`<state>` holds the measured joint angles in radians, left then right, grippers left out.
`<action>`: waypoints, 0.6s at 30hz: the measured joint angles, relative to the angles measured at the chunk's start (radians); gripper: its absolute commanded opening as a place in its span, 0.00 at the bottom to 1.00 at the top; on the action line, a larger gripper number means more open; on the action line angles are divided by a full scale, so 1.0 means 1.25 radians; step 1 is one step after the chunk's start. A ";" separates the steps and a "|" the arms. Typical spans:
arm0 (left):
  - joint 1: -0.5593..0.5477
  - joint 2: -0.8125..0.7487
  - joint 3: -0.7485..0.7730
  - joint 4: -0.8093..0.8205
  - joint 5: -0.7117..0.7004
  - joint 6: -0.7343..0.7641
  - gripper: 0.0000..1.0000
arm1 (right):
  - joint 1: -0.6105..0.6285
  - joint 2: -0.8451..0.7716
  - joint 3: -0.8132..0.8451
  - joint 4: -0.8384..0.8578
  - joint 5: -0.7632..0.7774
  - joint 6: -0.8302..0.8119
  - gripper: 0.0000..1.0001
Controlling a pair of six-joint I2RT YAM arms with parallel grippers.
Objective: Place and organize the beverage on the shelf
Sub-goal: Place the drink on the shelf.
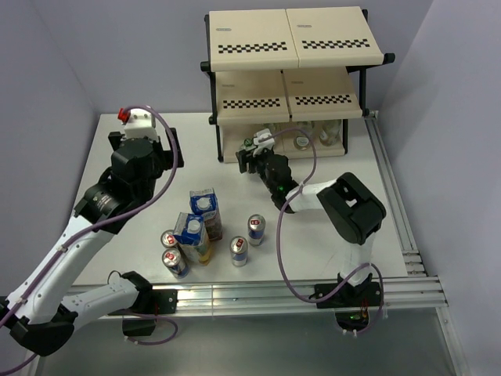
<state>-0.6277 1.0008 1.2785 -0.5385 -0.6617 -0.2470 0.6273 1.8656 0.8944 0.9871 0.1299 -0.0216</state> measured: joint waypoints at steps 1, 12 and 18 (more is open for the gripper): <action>0.001 -0.003 -0.010 0.006 0.000 0.001 0.99 | 0.000 0.008 0.005 0.008 0.010 -0.003 0.00; 0.001 -0.045 -0.083 0.060 0.015 0.005 1.00 | 0.000 0.098 0.132 0.054 0.069 -0.023 0.00; 0.001 -0.073 -0.091 0.072 0.030 0.011 0.99 | 0.000 0.140 0.162 0.059 0.081 -0.019 0.00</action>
<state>-0.6270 0.9092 1.1648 -0.4488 -0.6243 -0.2333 0.6273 2.0411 1.0973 1.0611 0.2317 -0.0448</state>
